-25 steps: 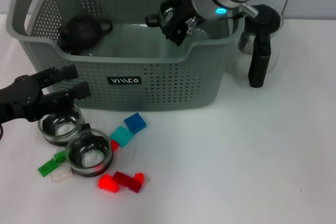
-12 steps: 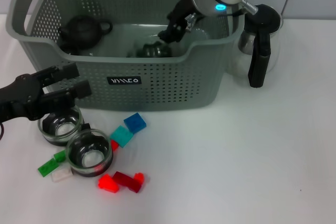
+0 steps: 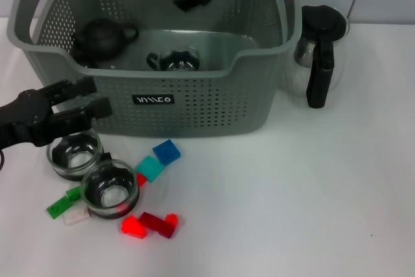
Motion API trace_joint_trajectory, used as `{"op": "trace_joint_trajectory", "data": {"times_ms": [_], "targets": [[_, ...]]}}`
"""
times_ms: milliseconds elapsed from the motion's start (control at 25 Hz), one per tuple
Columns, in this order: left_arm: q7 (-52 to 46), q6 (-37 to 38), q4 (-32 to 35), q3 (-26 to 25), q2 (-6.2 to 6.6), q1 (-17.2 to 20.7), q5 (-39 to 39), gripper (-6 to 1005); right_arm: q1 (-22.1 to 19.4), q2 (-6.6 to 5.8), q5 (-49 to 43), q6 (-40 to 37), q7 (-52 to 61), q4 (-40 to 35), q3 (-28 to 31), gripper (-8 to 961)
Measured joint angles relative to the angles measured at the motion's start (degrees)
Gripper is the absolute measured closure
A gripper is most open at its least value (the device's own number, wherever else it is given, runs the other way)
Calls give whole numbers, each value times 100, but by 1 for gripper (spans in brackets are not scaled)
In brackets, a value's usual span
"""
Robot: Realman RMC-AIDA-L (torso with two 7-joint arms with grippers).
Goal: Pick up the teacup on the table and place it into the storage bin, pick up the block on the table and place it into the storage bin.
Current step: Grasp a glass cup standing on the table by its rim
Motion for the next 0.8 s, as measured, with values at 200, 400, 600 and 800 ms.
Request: {"op": "trace_joint_trajectory", "data": {"times_ms": [200, 400, 600, 800], "targets": [[-39, 7, 0, -7, 22, -3, -86, 194, -299, 11, 157, -1202, 350, -1427, 524, 335], [-88, 4, 0, -9, 38, -11, -102, 194, -678, -122, 1016, -2493, 484, -2670, 936, 340], [-91, 9, 5, -8, 39, -12, -103, 195, -1398, -252, 2562, -3514, -50, -3292, 1217, 340], [-125, 13, 16, -9, 46, -20, -111, 195, -2545, -220, 3352, -3990, -1565, -3317, 1249, 340]]}}
